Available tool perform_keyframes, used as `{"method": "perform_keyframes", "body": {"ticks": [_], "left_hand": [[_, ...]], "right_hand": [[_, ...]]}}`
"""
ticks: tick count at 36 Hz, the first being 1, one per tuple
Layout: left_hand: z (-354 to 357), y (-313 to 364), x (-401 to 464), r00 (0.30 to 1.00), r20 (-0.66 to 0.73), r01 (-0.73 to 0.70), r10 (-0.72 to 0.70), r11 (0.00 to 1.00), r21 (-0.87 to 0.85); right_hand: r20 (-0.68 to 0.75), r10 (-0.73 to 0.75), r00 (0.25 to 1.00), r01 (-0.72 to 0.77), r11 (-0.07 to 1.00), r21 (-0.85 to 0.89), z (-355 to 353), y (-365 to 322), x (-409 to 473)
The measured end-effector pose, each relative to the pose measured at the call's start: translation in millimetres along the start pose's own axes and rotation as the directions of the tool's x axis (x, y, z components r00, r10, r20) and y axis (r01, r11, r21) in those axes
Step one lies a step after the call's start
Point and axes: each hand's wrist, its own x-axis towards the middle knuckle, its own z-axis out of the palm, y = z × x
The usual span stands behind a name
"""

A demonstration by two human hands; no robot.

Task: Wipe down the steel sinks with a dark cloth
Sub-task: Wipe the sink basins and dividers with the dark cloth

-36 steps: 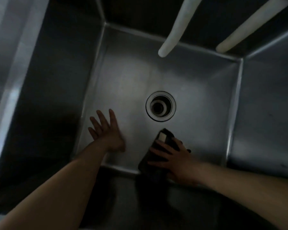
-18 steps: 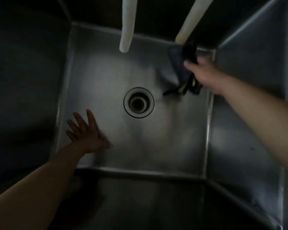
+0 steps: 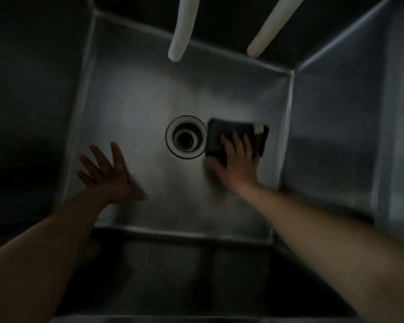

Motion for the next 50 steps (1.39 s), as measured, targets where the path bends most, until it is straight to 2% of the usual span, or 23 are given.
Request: {"method": "perform_keyframes", "body": {"ticks": [4,8,11,15,18,25,31,35,37,44,48,50], "left_hand": [[-3,5,-5,1.000,0.021,-0.012,0.012,0.999,-0.034],[1,1,-1,1.000,0.023,-0.009,0.010,0.999,-0.052],[10,-12,14,1.000,-0.007,-0.022,0.022,0.999,-0.035],[20,-19,32,0.996,-0.076,-0.058,0.055,0.998,-0.027],[24,-19,36,0.996,-0.085,-0.042,0.041,0.999,-0.014],[9,-1,16,1.000,-0.014,0.017,-0.017,1.000,0.015],[-6,13,-6,1.000,0.003,0.019,-0.019,1.000,0.012],[-2,9,-9,1.000,-0.027,0.006,-0.006,1.000,0.018],[0,7,-8,0.999,-0.036,0.006,-0.005,1.000,0.021],[6,2,3,0.998,-0.060,0.008,-0.006,0.999,0.038],[9,1,10,0.997,-0.076,0.015,-0.010,0.998,0.061],[11,0,12,0.997,-0.081,0.025,-0.018,0.997,0.080]], "right_hand": [[0.050,0.147,0.988,-0.145,0.989,-0.029,20,12,-27],[-0.051,0.230,0.972,-0.225,0.970,0.089,4,3,35],[-0.107,0.200,0.974,-0.198,0.980,0.032,-32,10,106],[-0.054,0.156,0.986,-0.162,0.980,-0.117,-82,37,168],[-0.010,0.130,0.992,-0.130,0.982,-0.140,-89,56,174],[-0.025,0.138,0.990,-0.140,0.965,-0.221,-54,65,99],[0.103,0.134,0.986,-0.104,0.961,-0.255,-28,57,-8],[0.173,0.032,0.984,0.055,0.878,-0.476,-19,51,-59],[0.211,-0.034,0.977,0.139,0.852,-0.505,-16,50,-72],[0.333,-0.090,0.939,0.178,0.953,-0.244,-9,34,-103],[0.544,-0.054,0.838,0.141,0.983,-0.120,-5,13,-114],[0.606,-0.044,0.794,0.129,0.987,-0.097,-2,-1,-117]]}}
